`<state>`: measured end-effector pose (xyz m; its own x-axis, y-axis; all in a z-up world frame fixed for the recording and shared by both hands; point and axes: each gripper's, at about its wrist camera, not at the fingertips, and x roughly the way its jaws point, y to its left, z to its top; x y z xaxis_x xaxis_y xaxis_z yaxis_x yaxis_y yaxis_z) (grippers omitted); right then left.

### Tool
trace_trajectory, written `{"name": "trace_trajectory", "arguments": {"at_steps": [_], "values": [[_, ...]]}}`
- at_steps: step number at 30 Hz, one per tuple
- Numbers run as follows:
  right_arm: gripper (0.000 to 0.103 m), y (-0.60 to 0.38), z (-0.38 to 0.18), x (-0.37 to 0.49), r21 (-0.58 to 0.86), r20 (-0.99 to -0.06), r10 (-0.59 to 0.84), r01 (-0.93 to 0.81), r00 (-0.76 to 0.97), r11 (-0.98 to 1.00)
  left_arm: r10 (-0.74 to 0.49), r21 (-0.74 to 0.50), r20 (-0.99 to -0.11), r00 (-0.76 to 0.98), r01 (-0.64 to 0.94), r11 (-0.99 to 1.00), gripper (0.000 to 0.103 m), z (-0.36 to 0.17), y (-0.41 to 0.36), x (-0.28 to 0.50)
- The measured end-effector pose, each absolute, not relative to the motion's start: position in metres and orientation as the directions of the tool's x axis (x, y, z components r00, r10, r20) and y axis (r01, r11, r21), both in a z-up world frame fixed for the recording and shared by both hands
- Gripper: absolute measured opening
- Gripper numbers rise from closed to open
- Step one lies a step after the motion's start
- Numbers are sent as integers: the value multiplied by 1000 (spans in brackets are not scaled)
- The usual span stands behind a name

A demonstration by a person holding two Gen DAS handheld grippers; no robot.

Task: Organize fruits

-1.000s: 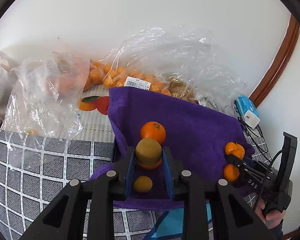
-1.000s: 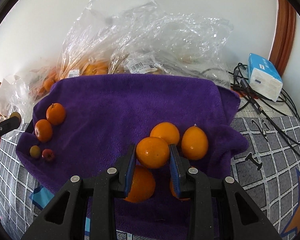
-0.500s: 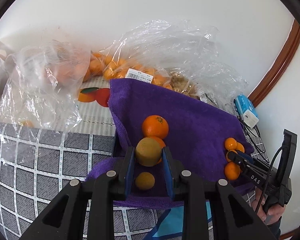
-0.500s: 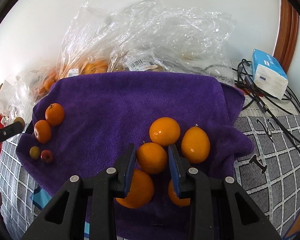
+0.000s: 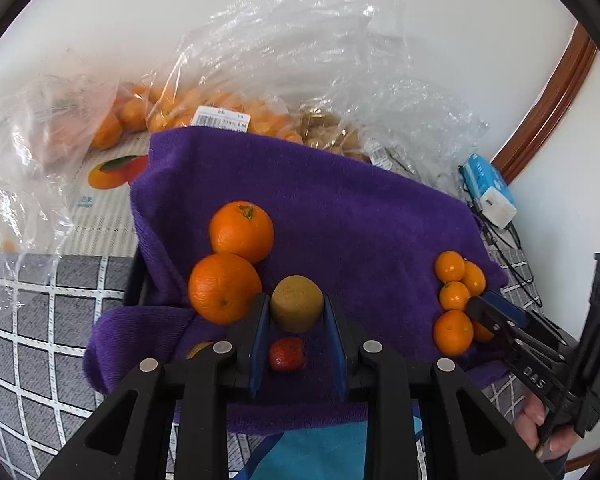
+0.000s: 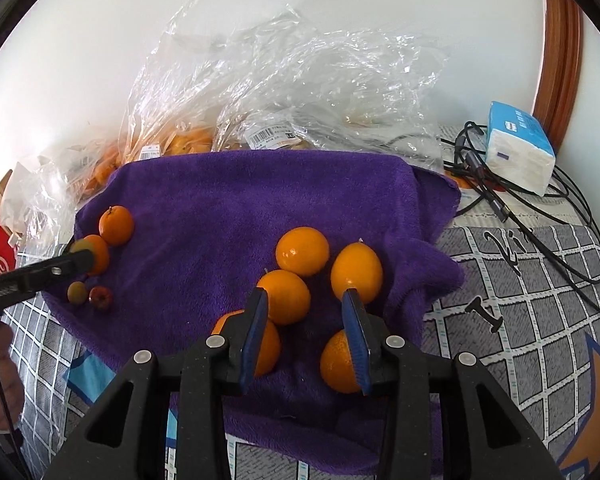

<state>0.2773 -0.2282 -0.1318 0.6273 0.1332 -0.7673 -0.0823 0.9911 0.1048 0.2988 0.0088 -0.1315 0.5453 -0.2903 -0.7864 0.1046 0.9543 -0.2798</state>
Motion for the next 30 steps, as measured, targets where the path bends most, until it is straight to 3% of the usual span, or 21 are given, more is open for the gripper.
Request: {"name": "trace_trajectory", "arguments": {"at_steps": [16, 22, 30], "values": [[38, -237, -125, 262, 64, -764, 82, -52, 640, 997, -231, -235, -819, 525, 61, 970, 27, -146, 6, 298], [38, -239, -111, 252, 111, -771, 107, -32, 628, 993, -222, -223, -798, 561, 68, 972, 45, -123, 10, 278], [39, -230, -71, 214, 72, -750, 58, -5, 659, 997, -166, -181, -770, 617, 38, 983, 55, -84, 23, 224]]}}
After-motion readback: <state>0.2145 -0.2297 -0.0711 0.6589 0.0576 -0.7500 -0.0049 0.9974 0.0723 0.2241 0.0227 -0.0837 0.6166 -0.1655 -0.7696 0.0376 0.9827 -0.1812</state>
